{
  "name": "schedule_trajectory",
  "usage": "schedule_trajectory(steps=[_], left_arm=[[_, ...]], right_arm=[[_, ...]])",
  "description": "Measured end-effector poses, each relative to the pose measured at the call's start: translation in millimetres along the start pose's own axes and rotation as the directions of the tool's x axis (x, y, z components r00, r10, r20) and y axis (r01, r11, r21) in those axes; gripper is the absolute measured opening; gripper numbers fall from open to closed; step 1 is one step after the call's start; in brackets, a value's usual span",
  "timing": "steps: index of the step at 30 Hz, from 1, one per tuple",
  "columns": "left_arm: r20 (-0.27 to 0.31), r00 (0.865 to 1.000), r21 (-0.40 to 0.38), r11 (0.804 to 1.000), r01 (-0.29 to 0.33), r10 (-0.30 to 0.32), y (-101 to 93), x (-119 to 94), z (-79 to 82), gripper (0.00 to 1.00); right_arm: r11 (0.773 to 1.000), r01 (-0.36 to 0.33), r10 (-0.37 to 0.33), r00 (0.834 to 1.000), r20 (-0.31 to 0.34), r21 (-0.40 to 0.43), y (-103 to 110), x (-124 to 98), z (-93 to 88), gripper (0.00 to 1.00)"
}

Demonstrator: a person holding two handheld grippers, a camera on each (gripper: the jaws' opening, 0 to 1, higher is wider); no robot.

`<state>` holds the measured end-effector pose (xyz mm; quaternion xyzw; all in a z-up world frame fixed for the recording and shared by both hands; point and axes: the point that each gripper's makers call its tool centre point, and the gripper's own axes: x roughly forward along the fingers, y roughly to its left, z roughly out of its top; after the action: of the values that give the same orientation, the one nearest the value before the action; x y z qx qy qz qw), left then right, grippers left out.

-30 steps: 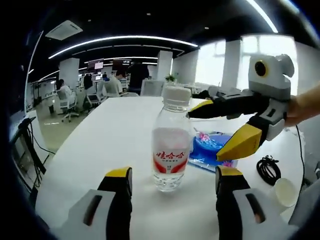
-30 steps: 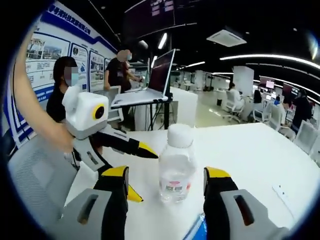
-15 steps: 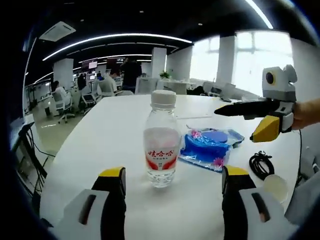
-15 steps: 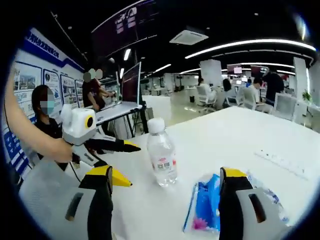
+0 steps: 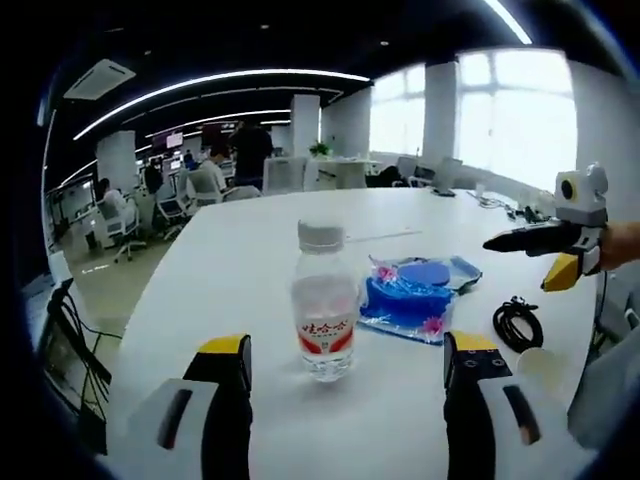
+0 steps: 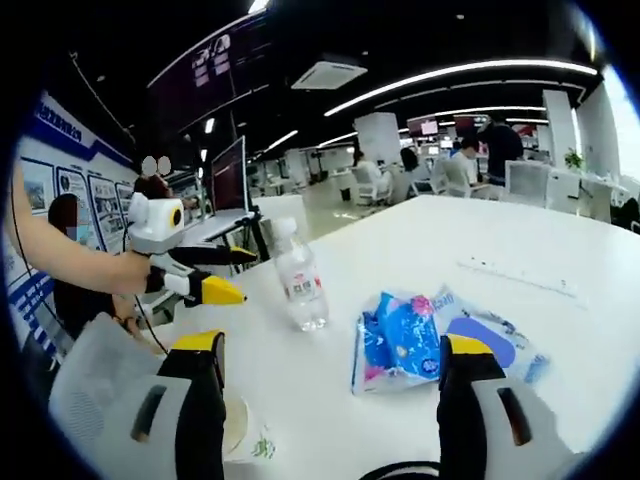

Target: Arrange the tabletop items into an orderly group along one side of the table until the central work area is clear of visible clutter.

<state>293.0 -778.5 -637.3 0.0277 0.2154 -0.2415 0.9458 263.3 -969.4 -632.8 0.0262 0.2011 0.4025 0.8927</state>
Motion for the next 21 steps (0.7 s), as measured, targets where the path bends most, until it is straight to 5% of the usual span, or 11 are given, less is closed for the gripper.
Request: schedule_trajectory(steps=[21], left_arm=[[-0.074,0.997,0.039,0.998,0.040,-0.037,-13.6,-10.1,-7.9,0.72]], right_arm=[[0.997,0.082,-0.082,0.996,0.024,-0.004,-22.5,-82.9,-0.3,0.86]])
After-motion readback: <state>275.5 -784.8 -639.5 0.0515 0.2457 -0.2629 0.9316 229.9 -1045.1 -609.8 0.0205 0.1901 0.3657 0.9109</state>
